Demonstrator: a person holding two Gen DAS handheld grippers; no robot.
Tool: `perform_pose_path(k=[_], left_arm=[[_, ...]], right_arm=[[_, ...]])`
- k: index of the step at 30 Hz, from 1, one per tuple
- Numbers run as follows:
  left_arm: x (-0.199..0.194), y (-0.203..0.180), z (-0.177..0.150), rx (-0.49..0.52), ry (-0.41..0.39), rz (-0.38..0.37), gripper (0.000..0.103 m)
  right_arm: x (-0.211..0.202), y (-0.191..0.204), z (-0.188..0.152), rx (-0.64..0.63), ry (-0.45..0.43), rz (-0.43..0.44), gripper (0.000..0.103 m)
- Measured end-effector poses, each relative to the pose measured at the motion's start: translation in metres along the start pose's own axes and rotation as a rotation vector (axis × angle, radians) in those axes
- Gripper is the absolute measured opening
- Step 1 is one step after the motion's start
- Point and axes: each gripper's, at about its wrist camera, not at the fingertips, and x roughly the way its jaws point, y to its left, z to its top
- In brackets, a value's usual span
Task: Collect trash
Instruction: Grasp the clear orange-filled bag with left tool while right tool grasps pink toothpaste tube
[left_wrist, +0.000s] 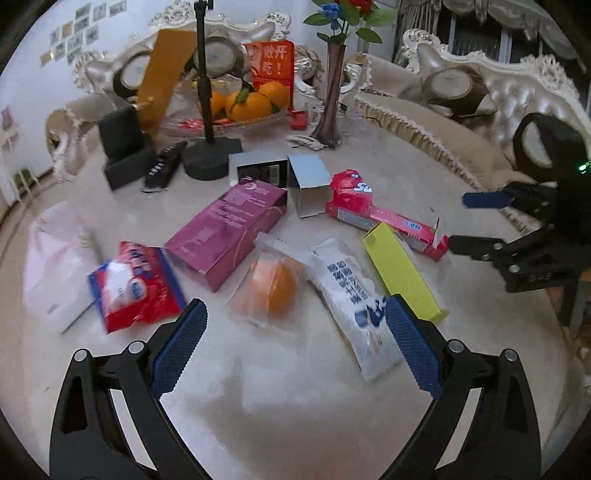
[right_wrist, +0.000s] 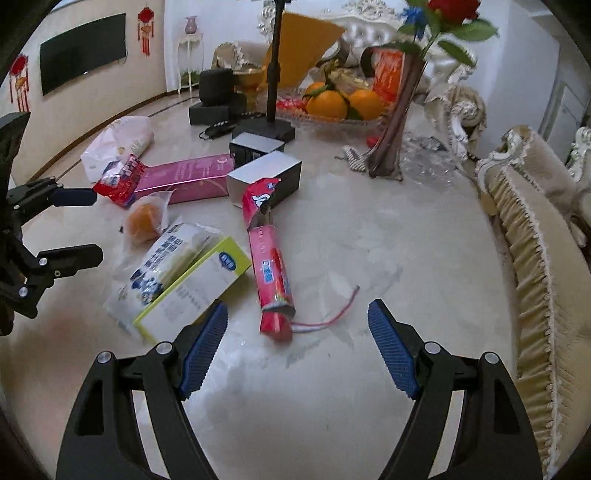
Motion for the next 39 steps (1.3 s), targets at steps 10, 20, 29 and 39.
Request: perform_pose_path(k=[10,20,29,39], left_arm=[[0.022,0.020,0.000,0.042,0.042,0.007,0.094],[0.037,0.010,0.009,0.123,0.049,-0.025,0.094],[0.048,0.016,0.008,0.107,0.089,-0.027,0.064],[0.053,0.018,0.010,0.041,0.120,-0.027,0.041]], right_arm=[[0.036,0.002,0.009,-0.035,0.043,0.014,0.073],[0.048,-0.004,0.009,-0.040,0.077,0.024,0.049],[0.048,-0.010,0.008,-0.021,0.078,0.038,0.047],[0.048,-0.004,0.009,-0.012,0.085,0.056,0.020]])
